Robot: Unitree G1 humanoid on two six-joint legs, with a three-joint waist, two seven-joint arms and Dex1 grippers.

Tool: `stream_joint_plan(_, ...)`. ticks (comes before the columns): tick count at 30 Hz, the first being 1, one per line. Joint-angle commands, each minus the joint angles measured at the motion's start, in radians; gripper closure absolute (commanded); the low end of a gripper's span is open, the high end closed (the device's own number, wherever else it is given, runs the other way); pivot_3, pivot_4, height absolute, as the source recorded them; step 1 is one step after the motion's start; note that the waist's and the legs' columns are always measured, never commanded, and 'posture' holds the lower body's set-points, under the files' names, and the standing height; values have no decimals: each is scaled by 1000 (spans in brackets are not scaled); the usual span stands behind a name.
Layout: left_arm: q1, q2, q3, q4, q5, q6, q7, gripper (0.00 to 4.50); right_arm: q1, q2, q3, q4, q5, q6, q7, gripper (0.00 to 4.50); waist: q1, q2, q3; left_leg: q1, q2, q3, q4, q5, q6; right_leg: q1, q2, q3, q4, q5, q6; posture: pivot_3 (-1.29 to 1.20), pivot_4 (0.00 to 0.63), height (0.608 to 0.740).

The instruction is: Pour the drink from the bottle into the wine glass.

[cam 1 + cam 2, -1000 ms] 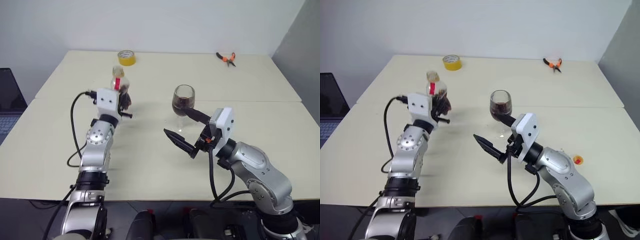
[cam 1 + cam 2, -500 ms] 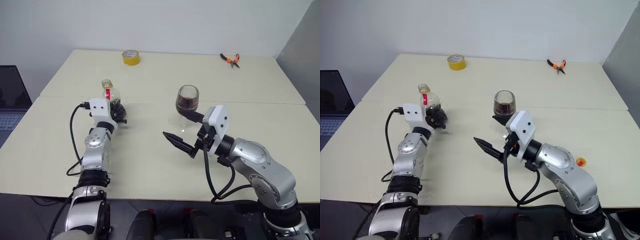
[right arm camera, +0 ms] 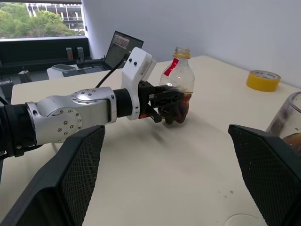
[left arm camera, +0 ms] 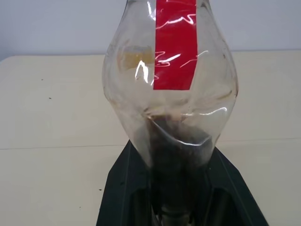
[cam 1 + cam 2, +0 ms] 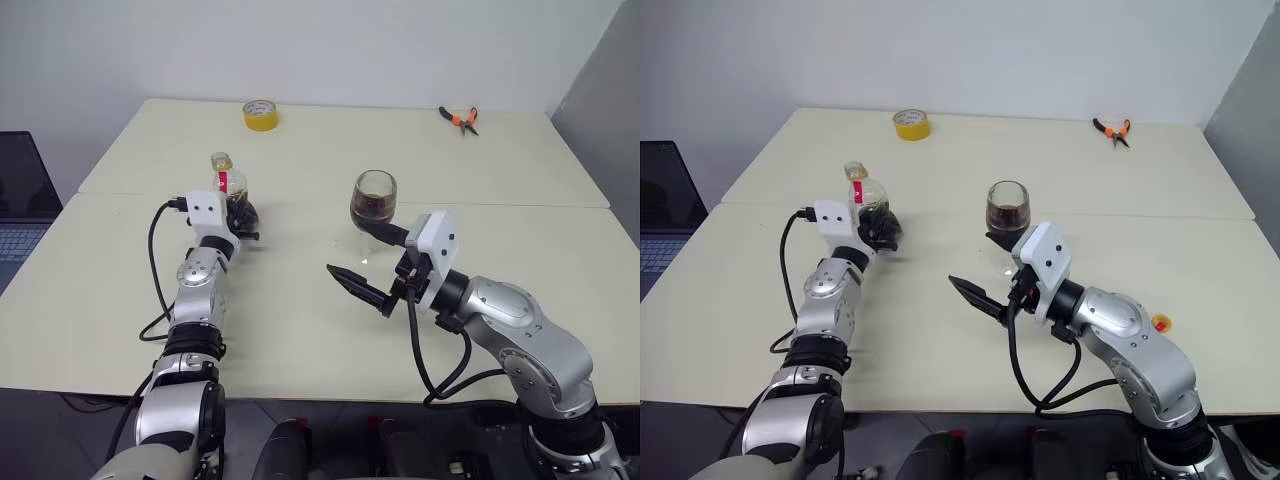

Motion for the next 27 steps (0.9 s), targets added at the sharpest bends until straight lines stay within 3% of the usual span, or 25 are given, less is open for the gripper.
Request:
stream_joint_plan(1, -1, -1, 2, -29, -8, -25, -2, 2595, -4, 2, -3, -33, 3, -18, 3, 0, 0, 0, 0, 0, 0, 0, 0, 0, 0, 0, 0, 0, 0, 0, 0, 0, 150, 740)
stream_joint_plan(9, 27, -5, -12, -77, -7, -26, -38, 17, 2, 4, -1, -28, 0, -23, 3, 0, 0, 0, 0, 0, 0, 0, 0, 0, 0, 0, 0, 0, 0, 0, 0, 0, 150, 740)
stream_joint_plan(13, 48, 2, -14, -130, -3, -26, -31, 17, 6, 4, 2, -26, -4, -29, 7, 0, 0, 0, 0, 0, 0, 0, 0, 0, 0, 0, 0, 0, 0, 0, 0, 0, 150, 740)
stream_joint_plan(19, 169, 13, -7, -350, -28, 59, -36, 17, 33, 1, -13, -34, -6, -48, 5, 0, 0, 0, 0, 0, 1, 0, 0, 0, 0, 0, 0, 1, 0, 0, 0, 0, 150, 740)
stream_joint_plan(27, 415, 10, 6, -777, -64, 293, 13, 17, 250, -6, -77, -5, -70, -258, 12, 0, 1, 0, 0, 0, 1, 0, -1, 0, 0, 1, 0, 1, -2, 0, 0, 0, 150, 740)
